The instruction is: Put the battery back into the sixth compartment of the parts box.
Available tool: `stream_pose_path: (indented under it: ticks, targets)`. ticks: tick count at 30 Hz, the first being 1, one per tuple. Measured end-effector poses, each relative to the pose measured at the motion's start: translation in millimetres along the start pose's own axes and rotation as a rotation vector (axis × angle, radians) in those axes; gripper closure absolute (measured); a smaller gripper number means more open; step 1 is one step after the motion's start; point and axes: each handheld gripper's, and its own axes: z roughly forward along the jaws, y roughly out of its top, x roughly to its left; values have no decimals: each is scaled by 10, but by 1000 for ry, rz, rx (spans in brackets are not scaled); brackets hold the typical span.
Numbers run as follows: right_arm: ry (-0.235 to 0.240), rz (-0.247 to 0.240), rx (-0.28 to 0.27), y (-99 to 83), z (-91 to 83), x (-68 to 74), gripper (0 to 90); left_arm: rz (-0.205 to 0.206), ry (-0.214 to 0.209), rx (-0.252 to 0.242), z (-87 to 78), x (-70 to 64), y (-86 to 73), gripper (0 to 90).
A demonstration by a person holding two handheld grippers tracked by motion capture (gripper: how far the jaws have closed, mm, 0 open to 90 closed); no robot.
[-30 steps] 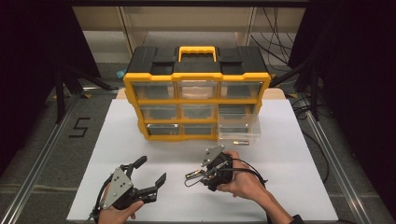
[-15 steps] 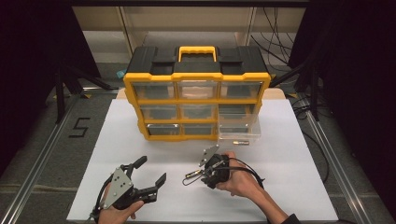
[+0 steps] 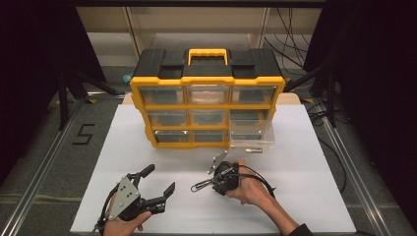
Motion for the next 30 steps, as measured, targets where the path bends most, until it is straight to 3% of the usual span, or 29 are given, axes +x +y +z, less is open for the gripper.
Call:
stream_pose_path:
  ticks: [4,7,13,18,21,25,30]
  targets:
    - [18,-18,13,3,25,-31,662,1,-1,2,0,-1,-1,172]
    - [38,0,30,9,40,-34,695,2,0,1,0,0,0,172]
    - [31,14,34,19,52,-43,752,1,-1,1,-1,-2,-1,172]
    - [24,-6,63,41,41,-33,767,-2,-1,-1,-3,-3,3,173]
    - [12,1,56,40,10,-32,767,-1,0,-3,-3,0,5,173]
    - [-26,12,7,64,-96,-10,767,-1,2,-4,-4,1,5,173]
    - [-37,-13,-55,112,-305,25,767,0,3,-3,-5,0,6,173]
